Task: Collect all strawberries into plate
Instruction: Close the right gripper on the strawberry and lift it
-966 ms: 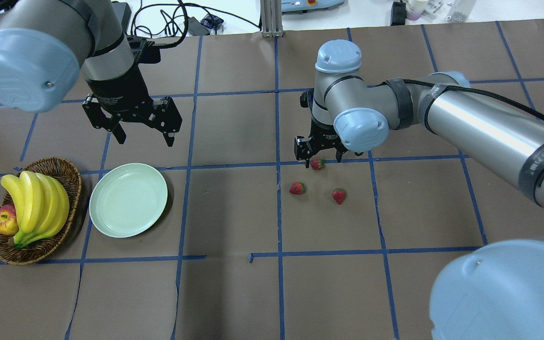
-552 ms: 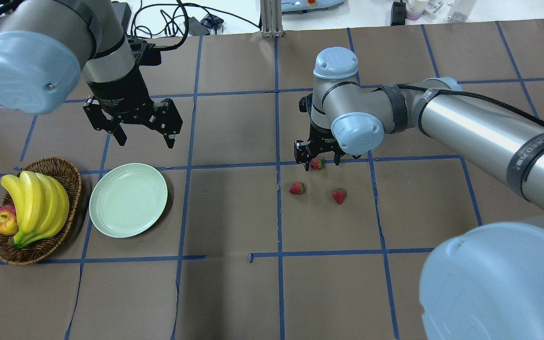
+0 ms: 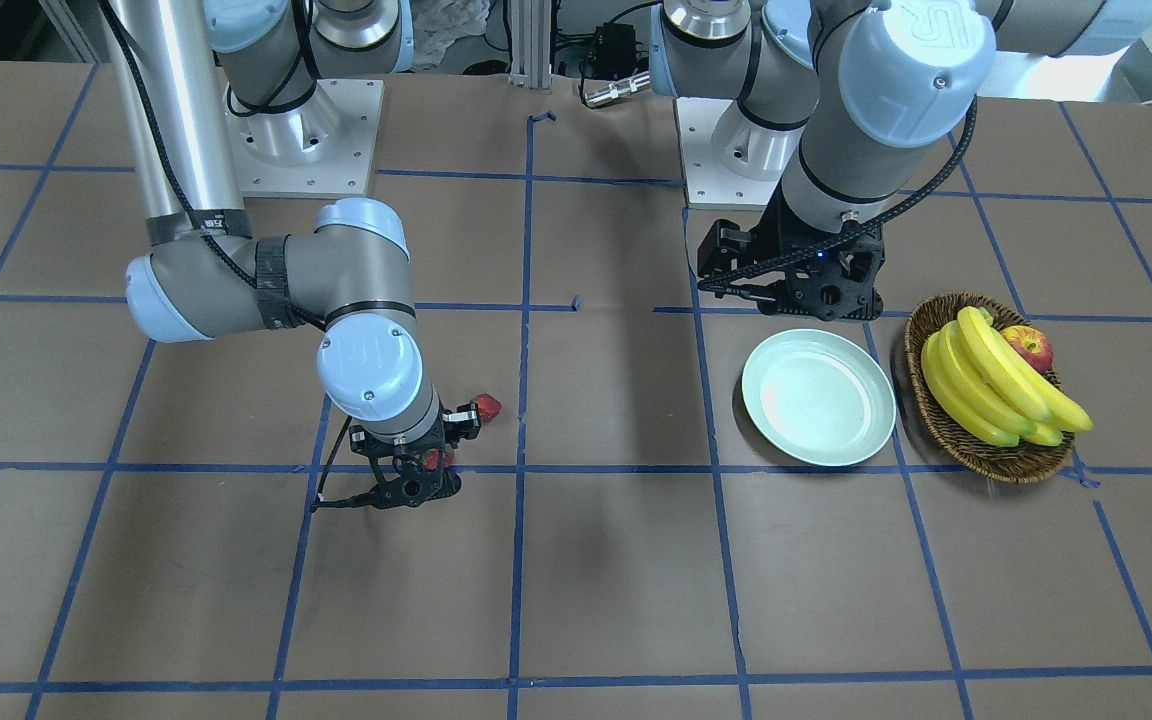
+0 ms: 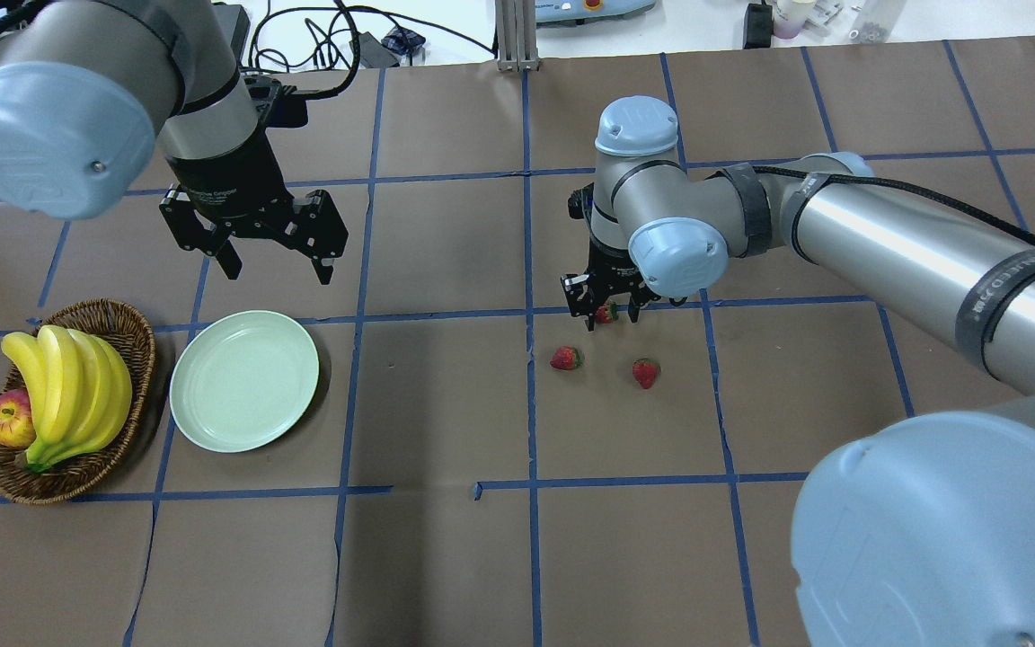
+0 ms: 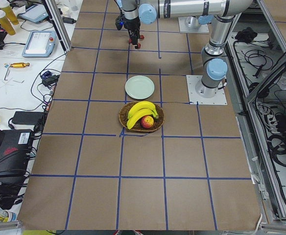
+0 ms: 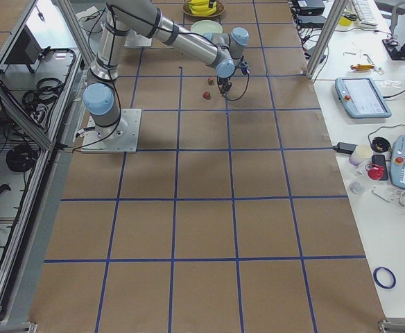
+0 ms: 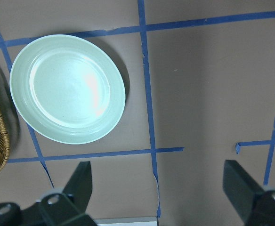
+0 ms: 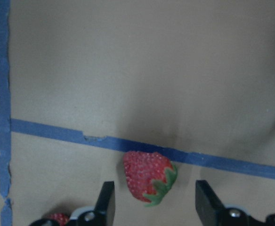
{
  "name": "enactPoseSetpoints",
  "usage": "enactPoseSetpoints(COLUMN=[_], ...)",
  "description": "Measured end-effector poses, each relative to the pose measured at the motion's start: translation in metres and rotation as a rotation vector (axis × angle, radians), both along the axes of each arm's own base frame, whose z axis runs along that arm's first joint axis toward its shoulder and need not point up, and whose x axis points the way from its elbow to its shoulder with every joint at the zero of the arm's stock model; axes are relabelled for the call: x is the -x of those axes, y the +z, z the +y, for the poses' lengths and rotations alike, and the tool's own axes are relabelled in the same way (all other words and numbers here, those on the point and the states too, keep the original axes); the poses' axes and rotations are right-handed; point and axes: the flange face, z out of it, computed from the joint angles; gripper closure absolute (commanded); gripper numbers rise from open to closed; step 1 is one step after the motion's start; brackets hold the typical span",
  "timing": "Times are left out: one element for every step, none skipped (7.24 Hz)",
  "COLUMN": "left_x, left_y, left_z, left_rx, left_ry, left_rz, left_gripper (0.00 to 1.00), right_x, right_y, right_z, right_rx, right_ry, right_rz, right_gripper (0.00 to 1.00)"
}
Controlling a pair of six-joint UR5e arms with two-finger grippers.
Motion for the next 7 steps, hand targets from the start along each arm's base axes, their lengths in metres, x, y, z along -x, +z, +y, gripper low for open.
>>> enactPoseSetpoints(left_x=[0.0000, 0.0000, 0.0000, 0.0000, 0.0000, -0.0001, -0.0002], left_y=[0.0000, -0.0001, -0.0003, -0.0006, -0.0007, -0.0006, -0.0004], left_z=[0.0000, 0.0000, 0.0001, 0.0002, 0.0002, 0.0002, 0.0001], left_rx=[0.000, 0.000, -0.001, -0.001, -0.001, -0.001, -0.001], left_ry=[0.000, 0.000, 0.000, 0.000, 0.000, 0.001, 0.001], left_rz=[0.000, 0.000, 0.000, 0.000, 0.000, -0.001, -0.002], left_gripper=[0.00, 0.00, 0.00, 0.00, 0.00, 0.00, 0.00], right_x=[0.0000, -0.0001, -0.0002, -0.0003, -0.0004, -0.0006, -0.0006], right_y=[-0.0030, -0.0047, -0.0051, -0.0045, -0.0042, -0.0033, 0.0002], right_z=[-0.0001, -0.0006, -0.0010, -0.0016, -0.0020, -0.0025, -0.0031], right_rx=[-0.003, -0.001, 0.001, 0.005, 0.006, 0.008, 0.014], right_ry=[0.000, 0.001, 0.005, 0.012, 0.016, 0.017, 0.019], right_rz=[0.001, 0.000, -0.001, -0.003, -0.005, -0.006, -0.006], right_gripper=[0.52, 0.83, 1.00, 1.00, 1.00, 1.00, 1.00])
